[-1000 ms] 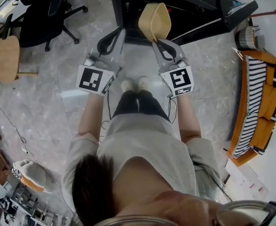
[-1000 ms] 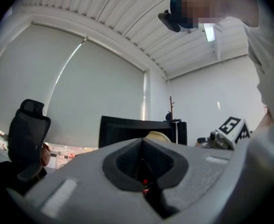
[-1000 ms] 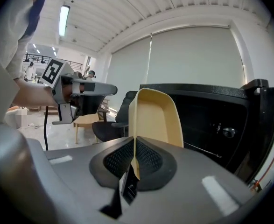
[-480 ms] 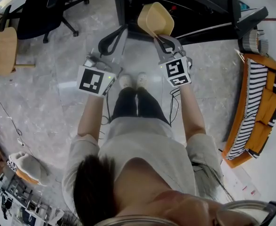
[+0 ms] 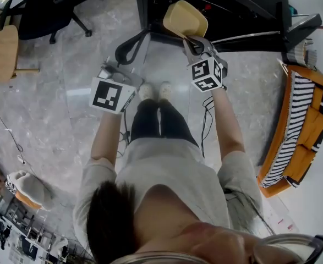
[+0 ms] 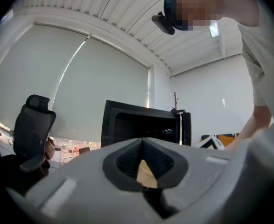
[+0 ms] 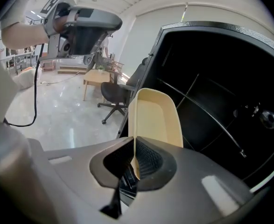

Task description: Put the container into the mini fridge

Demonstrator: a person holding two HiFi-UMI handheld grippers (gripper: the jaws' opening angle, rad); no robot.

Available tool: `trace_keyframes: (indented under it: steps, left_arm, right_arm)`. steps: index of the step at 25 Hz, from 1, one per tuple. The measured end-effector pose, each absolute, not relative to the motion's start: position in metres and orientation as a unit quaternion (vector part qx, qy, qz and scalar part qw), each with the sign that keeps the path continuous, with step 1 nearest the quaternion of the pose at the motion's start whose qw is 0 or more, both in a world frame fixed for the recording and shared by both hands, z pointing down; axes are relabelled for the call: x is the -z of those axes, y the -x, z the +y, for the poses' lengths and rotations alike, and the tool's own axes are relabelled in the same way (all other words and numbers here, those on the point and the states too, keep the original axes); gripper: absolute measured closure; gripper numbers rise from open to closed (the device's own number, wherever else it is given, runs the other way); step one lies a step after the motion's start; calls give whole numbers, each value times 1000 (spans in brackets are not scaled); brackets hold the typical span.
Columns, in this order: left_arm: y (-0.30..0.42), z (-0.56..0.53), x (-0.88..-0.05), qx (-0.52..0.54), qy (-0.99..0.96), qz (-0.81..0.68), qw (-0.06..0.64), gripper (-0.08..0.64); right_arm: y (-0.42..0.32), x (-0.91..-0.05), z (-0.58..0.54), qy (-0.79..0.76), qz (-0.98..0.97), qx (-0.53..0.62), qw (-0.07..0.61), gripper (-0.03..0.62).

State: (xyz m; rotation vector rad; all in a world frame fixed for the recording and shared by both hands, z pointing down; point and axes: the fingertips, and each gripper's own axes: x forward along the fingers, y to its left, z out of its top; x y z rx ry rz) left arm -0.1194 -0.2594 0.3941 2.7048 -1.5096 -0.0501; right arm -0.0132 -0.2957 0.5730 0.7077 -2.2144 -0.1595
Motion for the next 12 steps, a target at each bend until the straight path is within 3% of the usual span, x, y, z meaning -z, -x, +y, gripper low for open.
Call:
trace_keyframes:
  steps: [12]
  left_arm:
    - [121, -265, -408, 14, -866, -500, 26, 558]
  right_arm:
    - [9, -614, -327, -255, -843, 99, 463, 586]
